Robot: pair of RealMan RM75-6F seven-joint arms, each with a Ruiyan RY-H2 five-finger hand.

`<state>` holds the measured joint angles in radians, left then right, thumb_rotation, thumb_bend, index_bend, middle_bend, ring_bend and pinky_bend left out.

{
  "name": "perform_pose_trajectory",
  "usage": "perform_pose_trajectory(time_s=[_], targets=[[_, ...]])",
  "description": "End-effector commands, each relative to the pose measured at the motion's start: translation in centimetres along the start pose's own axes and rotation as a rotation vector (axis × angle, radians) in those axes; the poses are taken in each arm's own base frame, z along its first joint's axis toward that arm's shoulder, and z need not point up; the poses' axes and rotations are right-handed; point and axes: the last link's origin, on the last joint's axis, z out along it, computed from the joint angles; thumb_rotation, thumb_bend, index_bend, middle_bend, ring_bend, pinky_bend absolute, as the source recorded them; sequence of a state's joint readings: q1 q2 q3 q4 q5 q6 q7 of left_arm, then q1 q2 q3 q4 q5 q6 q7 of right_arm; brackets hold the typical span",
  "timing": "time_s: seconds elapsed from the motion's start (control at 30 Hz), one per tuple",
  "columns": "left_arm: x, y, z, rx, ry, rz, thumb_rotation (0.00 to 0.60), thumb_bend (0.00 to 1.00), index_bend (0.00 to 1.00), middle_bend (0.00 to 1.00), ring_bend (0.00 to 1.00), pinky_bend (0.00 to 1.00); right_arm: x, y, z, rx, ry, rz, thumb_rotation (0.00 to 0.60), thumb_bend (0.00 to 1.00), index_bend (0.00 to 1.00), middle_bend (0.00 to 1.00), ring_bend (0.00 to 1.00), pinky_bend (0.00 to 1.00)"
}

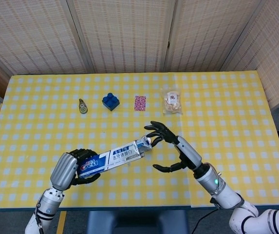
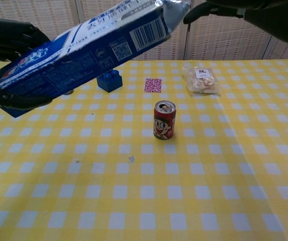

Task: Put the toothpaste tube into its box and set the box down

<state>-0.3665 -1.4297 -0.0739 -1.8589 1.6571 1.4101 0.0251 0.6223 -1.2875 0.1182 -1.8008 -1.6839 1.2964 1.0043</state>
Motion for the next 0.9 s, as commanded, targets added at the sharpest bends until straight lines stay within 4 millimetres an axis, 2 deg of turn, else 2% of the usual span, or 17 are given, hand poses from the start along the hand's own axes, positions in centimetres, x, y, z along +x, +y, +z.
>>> perform_pose_trajectory(time_s=[0.03,0.13,0.47,0.63,0.8,0.9], targets=[[0.1,-0.1,0.1,-0.003,0.025,-0.054,0.600,0.23,0.50,0.60,0.50,0.59,0.4,-0.7,-0.2,0.044,-0.016,0.103,0.600,0.28,0.00,0.14,0.21,0.35],[-0.1,-0.3,0.2,-0.007,0.038,-0.091,0.600,0.23,0.50,0.60,0.50,0.59,0.4,-0.9,-0.1,0.063,-0.034,0.159,0.600,0.28,0.00,0.14,0.21,0.34],[-0.3,-0.2,0.6,-0.016,0.044,-0.092,0.600,0.23,0.50,0.60,0.50,0.59,-1.4,-1.1,0.8,0.043,-0.119,0.209,0.600,0.28,0.00,0.14,0.20,0.34],[0.1,-0.5,0.7,-0.010,0.060,-0.081,0.600,0.23,0.50,0.60,0.50,0.59,-0.1,-2.4,-0.7,0.084,-0.100,0.209,0.600,0.28,0.00,0.13,0.20,0.34],[0.7,-1.0,0.7,-0.004,0.078,-0.078,0.600,0.23,0.51,0.60,0.50,0.59,2.3,-4.2,-3.6,0.148,-0.068,0.198,0.600,0.28,0.00,0.13,0.20,0.35],[1.1,-1.4,0.8,0.002,0.088,-0.079,0.600,0.23,0.51,0.60,0.50,0.59,4.0,-4.7,-5.2,0.155,-0.036,0.138,0.600,0.28,0.00,0.13,0.19,0.34]])
